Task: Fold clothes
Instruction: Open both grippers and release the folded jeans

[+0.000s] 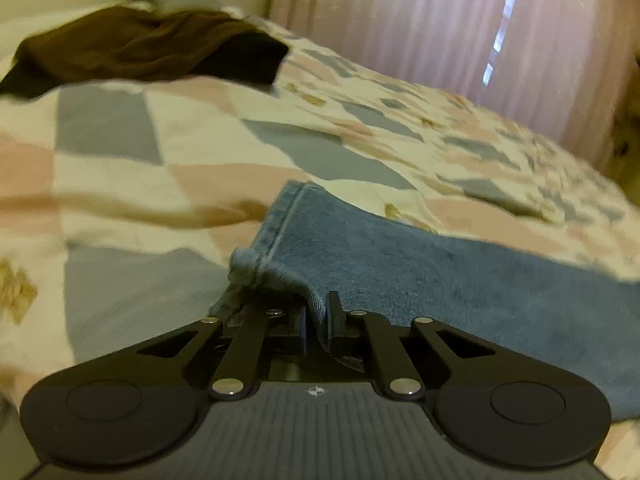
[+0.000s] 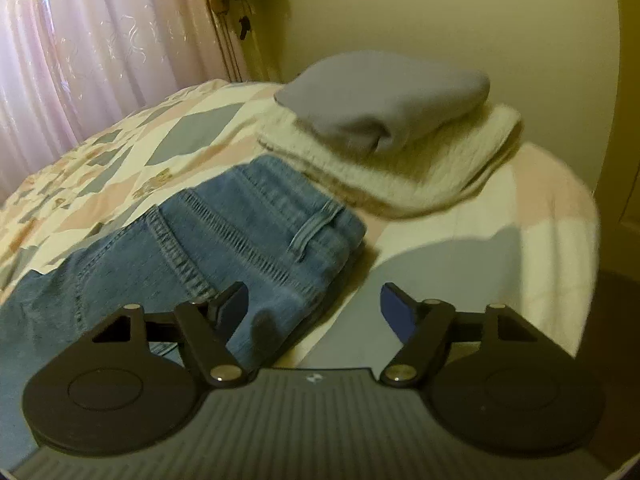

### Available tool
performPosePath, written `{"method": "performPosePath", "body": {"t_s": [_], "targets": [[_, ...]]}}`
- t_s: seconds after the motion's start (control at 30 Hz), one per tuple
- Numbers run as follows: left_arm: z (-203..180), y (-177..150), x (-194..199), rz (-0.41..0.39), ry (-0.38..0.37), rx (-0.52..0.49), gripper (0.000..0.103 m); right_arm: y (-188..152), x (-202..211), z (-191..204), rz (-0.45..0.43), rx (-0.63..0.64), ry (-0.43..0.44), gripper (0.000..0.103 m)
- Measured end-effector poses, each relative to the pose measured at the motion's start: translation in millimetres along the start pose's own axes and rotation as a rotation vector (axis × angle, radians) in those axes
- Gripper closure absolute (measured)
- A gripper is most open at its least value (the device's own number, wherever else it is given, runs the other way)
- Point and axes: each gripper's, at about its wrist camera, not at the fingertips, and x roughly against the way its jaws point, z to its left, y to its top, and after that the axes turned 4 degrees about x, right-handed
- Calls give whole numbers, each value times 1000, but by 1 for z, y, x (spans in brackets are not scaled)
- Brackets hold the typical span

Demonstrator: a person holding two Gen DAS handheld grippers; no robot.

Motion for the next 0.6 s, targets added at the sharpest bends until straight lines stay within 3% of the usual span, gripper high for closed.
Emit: {"method": "performPosePath", "body": {"t_s": [0.1, 0.2, 0.3, 0.4, 0.43, 0.5, 0.6], "targets": [[5, 0, -1, 34, -13, 8, 92, -6, 3, 3, 17, -1, 12, 32], [25, 3, 23, 49, -15, 29, 68, -9, 13, 2, 9, 6, 7, 25], [50, 13, 49, 51, 12, 39, 67, -12, 21, 0, -5, -11, -9, 24], [66, 37, 62, -1, 20, 49, 64, -13, 25, 6, -6, -30, 9, 24], [70, 47, 62, -18, 9, 54, 62, -14, 25, 11, -7, -30, 18, 24], [67, 66, 41, 3, -42, 37, 48, -17, 26, 25, -8, -23, 37, 24], [53, 87, -6, 88, -107, -16, 48, -20, 26, 45, 5, -16, 74, 21]]}}
